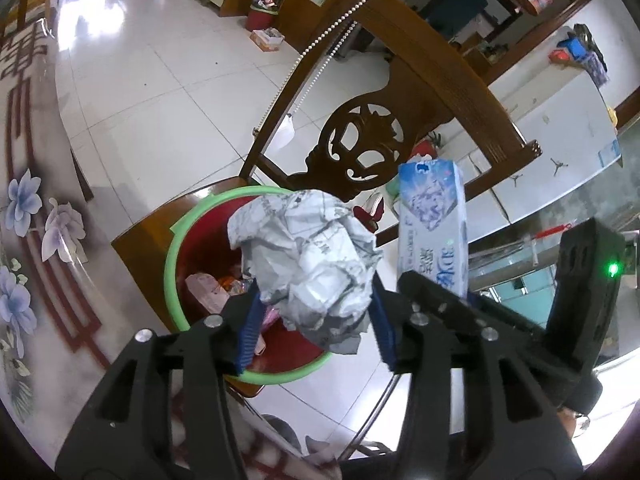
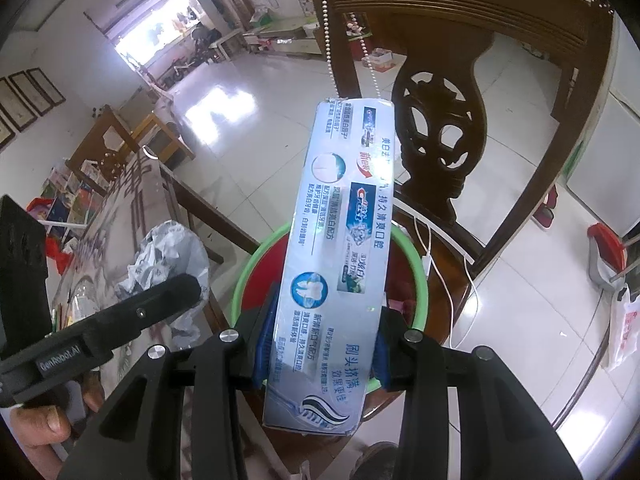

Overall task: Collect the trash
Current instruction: 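Carry the paper and toothpaste box over the red bucket and open both tools, then move both tools back over the table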

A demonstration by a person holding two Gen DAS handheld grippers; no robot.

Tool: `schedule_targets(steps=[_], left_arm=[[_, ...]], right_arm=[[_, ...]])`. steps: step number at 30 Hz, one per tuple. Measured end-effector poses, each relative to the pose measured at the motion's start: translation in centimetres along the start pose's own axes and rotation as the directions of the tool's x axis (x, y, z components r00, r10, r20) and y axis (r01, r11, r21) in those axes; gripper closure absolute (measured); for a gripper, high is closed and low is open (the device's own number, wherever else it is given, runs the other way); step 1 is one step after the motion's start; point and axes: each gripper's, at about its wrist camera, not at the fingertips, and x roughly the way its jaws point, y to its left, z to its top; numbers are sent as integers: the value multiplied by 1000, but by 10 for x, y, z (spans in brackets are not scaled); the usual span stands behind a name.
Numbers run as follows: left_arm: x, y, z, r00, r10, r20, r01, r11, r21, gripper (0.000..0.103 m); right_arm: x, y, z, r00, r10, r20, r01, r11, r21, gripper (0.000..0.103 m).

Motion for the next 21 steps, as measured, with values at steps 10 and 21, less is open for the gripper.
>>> schedule_targets(steps=[10, 21], left_arm=[[-28, 20, -2, 992, 79, 99, -70, 993, -90, 5], [-81, 42, -27, 979, 158, 126, -146, 984, -102, 5]], right_arm=[[0, 24, -4, 999, -52, 17, 53, 996, -71, 20], [-14, 57, -10, 998, -12, 57, 19, 993, -121, 13]])
